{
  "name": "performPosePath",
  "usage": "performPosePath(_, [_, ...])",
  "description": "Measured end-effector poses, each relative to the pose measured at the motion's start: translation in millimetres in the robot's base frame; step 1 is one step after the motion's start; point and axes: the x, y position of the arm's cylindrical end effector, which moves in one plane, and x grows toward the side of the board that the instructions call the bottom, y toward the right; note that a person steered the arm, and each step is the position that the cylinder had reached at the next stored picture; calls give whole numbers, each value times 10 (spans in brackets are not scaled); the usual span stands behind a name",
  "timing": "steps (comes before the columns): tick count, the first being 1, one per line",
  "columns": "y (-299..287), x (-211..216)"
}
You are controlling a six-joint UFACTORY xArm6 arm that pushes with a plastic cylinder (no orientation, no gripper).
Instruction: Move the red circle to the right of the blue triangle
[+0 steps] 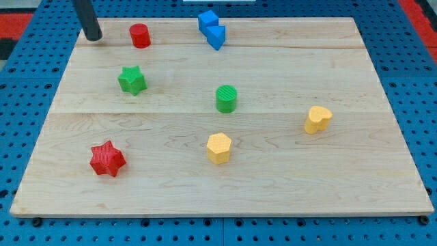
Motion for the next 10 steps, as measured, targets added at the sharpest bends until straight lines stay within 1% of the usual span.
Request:
performPosePath(1, [249,-41])
performPosePath(2, [650,-55])
performPosePath(3, [790,-221])
performPosePath(5, [1110,368])
performPosePath(6, [1454,624])
performPosePath(7, [1633,857])
performPosePath(8, [1812,961])
performPosePath(10, [2635,1035])
